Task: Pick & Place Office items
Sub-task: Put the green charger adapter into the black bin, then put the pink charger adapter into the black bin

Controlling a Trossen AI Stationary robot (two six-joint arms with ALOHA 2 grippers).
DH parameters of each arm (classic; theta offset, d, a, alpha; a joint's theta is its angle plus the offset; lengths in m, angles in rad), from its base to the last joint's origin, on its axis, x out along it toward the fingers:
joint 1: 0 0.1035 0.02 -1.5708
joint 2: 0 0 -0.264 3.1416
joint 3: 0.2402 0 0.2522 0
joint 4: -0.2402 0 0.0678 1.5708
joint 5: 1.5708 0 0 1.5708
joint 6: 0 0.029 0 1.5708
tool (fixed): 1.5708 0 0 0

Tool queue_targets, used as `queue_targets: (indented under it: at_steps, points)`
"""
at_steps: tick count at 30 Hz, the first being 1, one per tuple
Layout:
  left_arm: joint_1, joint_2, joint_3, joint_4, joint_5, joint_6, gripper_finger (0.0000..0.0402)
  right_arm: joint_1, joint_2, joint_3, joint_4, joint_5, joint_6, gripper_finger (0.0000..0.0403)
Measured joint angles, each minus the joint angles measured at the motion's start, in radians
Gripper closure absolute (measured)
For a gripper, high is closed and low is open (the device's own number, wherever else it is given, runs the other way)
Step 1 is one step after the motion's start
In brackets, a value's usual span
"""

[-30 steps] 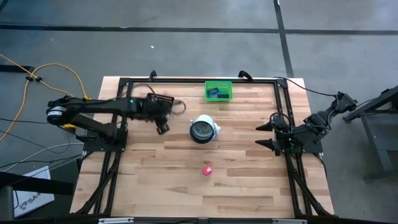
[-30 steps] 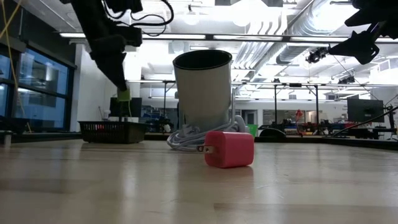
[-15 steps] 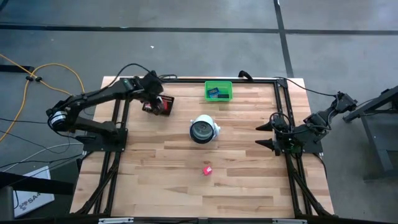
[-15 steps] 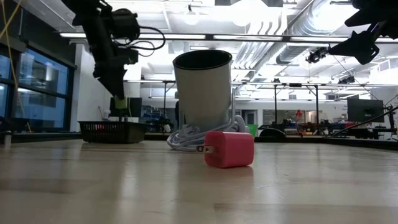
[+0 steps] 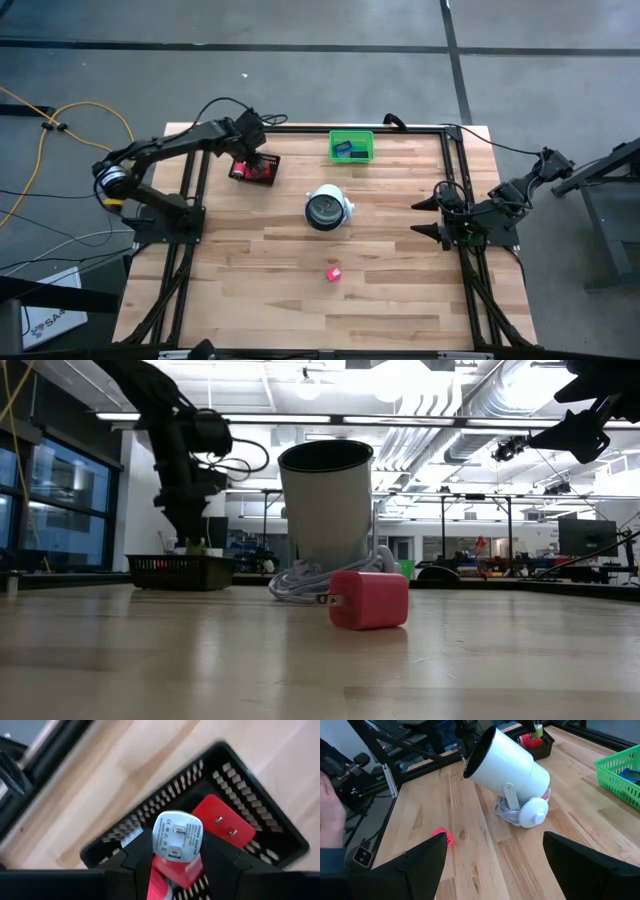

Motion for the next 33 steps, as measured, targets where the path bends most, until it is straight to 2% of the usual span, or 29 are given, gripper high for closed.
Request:
queue_targets:
  at_steps: [4,11,21,33]
  points:
    - [0.021,0.05,-0.002,0.01,0.004,0.014,0.0263,0.0,0.0,0.0,0.0,0.0,0.0,0.0086]
    - [0.043,0.1,0.0,0.031,0.083,0.018,0.0263,0.0,0.0,0.0,0.0,0.0,0.0,0.0086]
    - [0.06,0.107,-0.002,0.028,0.116,0.015,0.0223,0.0,0.0,0.0,0.0,0.0,0.0,0.0086]
    - [0.061,0.107,-0.002,0.059,0.129,0.026,0.0218,0.0,0.0,0.0,0.0,0.0,0.0,0.0086]
